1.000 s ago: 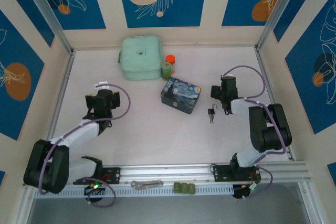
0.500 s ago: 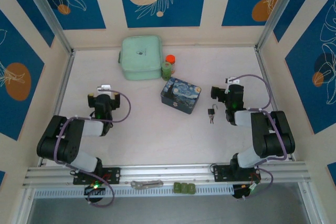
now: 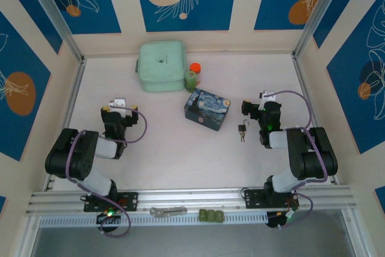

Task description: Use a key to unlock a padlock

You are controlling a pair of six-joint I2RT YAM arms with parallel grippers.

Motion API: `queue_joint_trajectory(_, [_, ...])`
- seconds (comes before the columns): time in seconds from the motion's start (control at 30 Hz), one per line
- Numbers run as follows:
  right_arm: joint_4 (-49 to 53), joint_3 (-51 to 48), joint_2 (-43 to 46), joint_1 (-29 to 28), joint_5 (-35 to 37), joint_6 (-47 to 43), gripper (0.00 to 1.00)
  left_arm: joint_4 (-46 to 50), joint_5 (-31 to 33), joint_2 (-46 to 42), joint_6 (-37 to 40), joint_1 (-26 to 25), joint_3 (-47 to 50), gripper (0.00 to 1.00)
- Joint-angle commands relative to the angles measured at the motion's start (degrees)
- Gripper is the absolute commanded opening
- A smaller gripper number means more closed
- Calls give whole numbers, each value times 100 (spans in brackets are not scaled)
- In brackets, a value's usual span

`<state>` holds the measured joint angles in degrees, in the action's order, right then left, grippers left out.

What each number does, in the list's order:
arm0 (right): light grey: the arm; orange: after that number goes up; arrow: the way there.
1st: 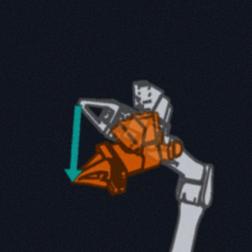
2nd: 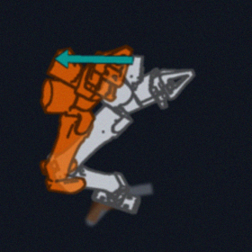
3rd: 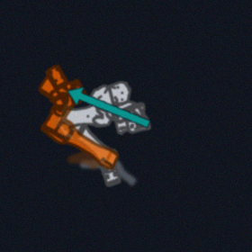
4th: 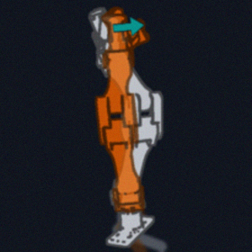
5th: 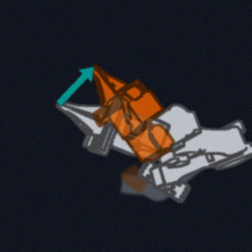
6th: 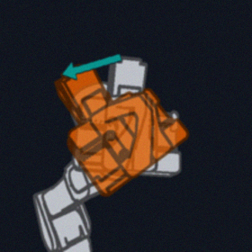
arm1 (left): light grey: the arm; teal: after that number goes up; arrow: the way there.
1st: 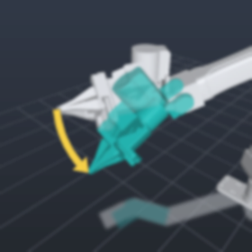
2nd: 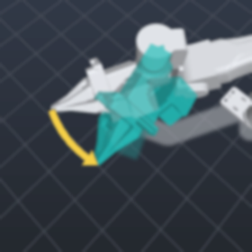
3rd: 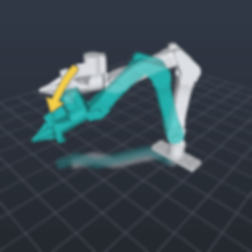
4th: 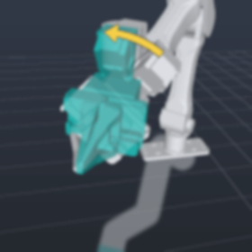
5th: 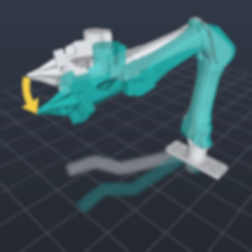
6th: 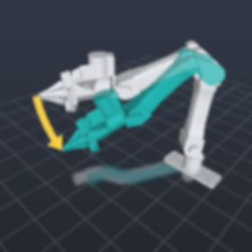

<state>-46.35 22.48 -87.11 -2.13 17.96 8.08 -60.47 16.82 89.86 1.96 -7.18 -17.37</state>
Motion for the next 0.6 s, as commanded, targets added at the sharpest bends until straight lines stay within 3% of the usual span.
queue_joint_trajectory(0.0, [-254, 11, -14, -33, 28, 2, 99, 269, -136, 34, 39, 39, -273, 100])
queue_joint_trajectory(0.57, [-252, 2, -3, -24, 6, 1, 99, 343, -166, 23, -2, 50, -300, 100])
